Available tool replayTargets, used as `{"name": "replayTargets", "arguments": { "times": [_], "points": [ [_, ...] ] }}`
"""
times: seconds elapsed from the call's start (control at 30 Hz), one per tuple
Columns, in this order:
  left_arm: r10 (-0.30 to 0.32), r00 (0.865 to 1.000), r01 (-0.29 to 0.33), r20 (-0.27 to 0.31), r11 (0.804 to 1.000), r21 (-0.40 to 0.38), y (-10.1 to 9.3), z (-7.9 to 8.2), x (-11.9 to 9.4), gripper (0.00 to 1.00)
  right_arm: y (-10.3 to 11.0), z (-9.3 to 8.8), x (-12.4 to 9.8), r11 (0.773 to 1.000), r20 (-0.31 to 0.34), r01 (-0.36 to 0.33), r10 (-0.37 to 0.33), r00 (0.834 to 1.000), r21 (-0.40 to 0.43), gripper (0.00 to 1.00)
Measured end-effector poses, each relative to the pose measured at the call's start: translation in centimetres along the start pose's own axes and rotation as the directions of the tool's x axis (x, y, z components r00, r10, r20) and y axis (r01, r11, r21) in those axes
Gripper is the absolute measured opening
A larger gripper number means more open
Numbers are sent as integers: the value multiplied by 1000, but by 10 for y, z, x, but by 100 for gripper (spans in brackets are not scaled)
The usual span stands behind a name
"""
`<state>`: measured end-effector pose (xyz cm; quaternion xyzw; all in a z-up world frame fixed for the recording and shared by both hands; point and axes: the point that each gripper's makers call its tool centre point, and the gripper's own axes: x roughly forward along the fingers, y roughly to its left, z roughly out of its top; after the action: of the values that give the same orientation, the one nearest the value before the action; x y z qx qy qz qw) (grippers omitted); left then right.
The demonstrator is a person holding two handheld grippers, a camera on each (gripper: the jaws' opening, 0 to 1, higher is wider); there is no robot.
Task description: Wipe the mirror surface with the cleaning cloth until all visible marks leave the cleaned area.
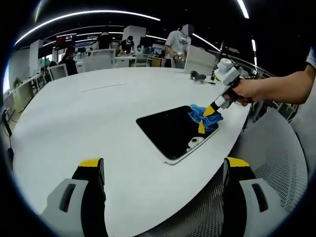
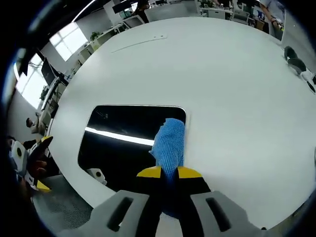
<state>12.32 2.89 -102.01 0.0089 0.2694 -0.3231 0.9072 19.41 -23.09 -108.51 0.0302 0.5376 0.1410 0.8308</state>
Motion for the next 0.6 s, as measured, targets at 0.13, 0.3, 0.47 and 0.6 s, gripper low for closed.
{"name": "replayTargets", "arguments": {
  "times": [0.13,0.3,0.47,0.6],
  "points": [
    [-5,1000,5,1,1000,0,-1,0,0,99,1,-4,-2,1000,8,2,-2,1000,19,3],
    [-24,1000,24,-2,1000,7,-4,0,2,99,3,-10,-4,1000,9,11,-11,1000,11,3],
    [-16,1000,16,-2,1000,15,-3,1,1,99,4,-15,-6,1000,7,11,-11,1000,15,3],
    [-5,1000,5,-2,1000,22,-1,1,1,99,5,-21,-9,1000,10,7,-7,1000,19,4]
  ]
}}
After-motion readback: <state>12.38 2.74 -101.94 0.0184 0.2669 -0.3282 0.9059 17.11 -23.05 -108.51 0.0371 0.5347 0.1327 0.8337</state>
